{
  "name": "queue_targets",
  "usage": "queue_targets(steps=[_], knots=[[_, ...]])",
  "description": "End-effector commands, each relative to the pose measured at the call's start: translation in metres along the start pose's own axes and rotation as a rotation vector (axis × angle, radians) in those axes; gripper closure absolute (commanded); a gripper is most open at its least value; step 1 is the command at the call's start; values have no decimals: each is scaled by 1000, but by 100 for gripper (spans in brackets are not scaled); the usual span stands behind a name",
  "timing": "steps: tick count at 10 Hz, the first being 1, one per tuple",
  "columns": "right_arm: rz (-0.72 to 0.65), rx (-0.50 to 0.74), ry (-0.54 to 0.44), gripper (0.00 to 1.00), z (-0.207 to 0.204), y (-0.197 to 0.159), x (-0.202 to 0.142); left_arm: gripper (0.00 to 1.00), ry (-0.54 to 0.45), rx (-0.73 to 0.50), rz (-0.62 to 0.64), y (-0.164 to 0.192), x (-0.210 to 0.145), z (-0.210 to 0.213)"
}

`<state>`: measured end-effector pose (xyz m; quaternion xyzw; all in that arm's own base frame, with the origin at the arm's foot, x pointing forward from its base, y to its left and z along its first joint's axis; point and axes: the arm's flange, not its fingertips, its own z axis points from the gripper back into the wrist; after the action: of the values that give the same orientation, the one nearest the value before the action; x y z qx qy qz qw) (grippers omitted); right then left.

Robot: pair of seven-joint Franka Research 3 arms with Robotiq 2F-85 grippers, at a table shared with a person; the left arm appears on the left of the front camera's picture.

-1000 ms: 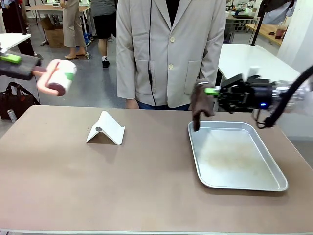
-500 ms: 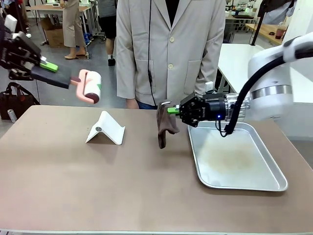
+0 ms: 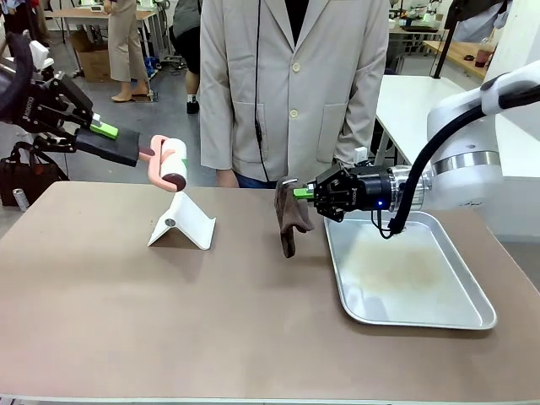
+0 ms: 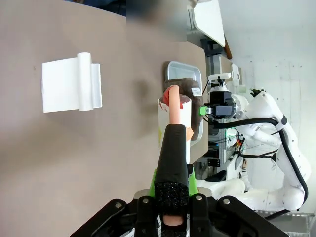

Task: Clean the surface of the table.
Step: Return the Lint Roller and towel to their original positions.

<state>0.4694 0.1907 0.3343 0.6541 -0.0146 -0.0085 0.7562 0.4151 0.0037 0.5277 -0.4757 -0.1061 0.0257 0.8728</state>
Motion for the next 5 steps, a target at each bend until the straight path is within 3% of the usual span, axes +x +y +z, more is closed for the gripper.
queue_targets(steps=[1, 3, 5], knots=[[6, -15, -8, 91, -8, 2, -2, 78, 2, -6, -17, -1, 3, 6], [1, -4, 3, 91, -3, 0, -1, 78, -7, -2, 1, 0, 1, 3], [-75, -35, 77, 91, -21, -12, 12, 78, 140, 109, -69, -7, 14, -29]])
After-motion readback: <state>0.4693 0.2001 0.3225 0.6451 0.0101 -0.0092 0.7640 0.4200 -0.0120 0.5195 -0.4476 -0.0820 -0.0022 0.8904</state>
